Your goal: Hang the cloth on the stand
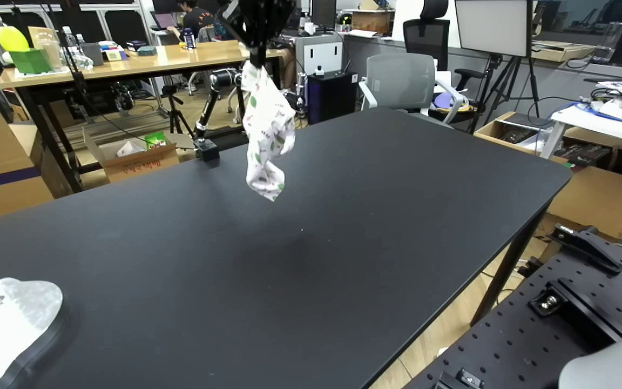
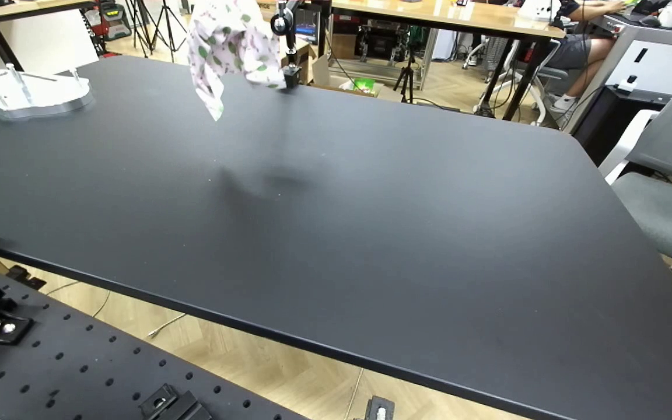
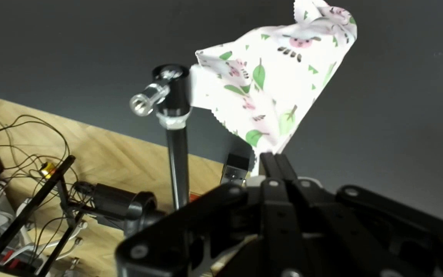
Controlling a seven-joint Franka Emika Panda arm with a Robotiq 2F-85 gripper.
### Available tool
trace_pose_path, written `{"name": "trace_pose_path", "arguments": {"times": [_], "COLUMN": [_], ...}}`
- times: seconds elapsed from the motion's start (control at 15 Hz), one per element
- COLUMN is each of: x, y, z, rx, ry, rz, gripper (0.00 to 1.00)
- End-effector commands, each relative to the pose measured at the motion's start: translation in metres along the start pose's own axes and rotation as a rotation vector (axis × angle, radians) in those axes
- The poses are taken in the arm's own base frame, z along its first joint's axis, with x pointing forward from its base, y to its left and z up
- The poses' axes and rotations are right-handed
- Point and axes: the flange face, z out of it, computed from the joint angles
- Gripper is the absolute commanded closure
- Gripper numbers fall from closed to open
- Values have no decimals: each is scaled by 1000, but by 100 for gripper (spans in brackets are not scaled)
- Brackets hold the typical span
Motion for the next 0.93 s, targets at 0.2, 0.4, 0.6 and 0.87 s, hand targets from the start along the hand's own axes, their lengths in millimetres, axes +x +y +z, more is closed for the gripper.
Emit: {"name": "trace_pose_path", "arguments": {"times": [0.2,0.4,0.6,0.87], "x": [39,47,54,55], "y": [66,89,105,110], "z": [-68,-83,-94,-91], "rx": [-67,-89,-109,-106], "ry": [18,35,51,43], "rz": [50,82,104,105], "gripper": [100,100,100,100]}}
